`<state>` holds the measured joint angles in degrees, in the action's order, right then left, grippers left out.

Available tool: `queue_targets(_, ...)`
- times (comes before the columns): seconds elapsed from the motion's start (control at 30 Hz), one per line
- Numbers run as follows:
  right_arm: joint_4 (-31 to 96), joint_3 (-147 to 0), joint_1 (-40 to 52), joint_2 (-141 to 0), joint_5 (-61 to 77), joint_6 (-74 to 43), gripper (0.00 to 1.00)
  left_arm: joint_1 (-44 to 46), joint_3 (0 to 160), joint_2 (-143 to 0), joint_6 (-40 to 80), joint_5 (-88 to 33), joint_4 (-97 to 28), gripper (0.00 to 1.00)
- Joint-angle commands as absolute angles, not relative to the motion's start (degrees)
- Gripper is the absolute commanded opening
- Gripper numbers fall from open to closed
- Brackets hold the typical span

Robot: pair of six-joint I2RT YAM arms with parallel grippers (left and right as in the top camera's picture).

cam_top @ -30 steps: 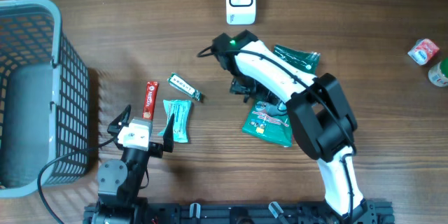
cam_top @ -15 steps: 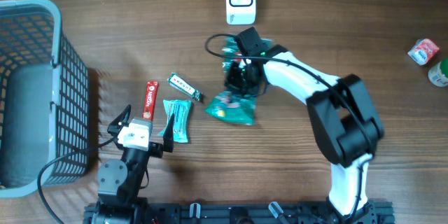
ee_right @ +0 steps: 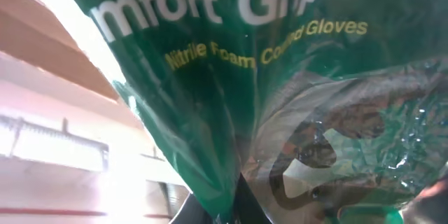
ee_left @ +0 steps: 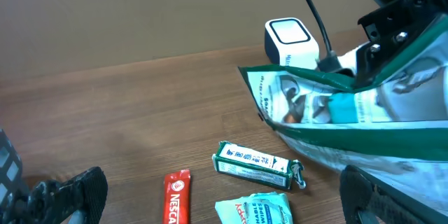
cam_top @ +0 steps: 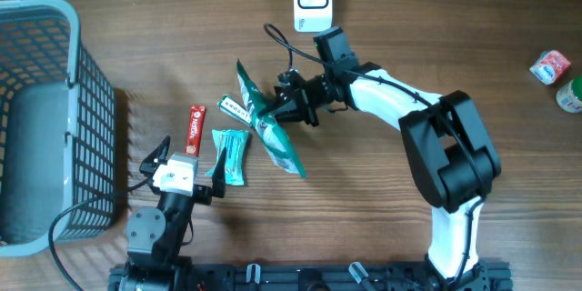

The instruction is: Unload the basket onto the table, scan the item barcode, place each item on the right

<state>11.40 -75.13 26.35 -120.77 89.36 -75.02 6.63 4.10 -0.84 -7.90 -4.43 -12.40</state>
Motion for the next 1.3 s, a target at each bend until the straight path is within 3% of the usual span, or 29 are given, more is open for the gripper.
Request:
queue_targets(0.0,25.2,-75.2,25.6,-114.2,93.0,-78.0,0.04,6.6,3.7,-0.5,-8.6,-4.9,-12.2,1.0)
queue_targets(0.1,36.8,-75.2,22.5,-106.9,93.0,-78.0,0.04,6.6,3.7,-0.6,-8.6,-4.9,-12.2,1.0)
queue_targets(0.43,37.2,-75.2,11.0,-88.7,93.0,-78.0,0.04,6.6,3.7,-0.6,-8.6,-4.9,-12.2,1.0)
queue_targets(1.27,36.9,-75.2,-6.8,-76.6,93.0,-73.8,0.04,6.6,3.7,-0.6,-8.6,-4.9,-12.2,1.0)
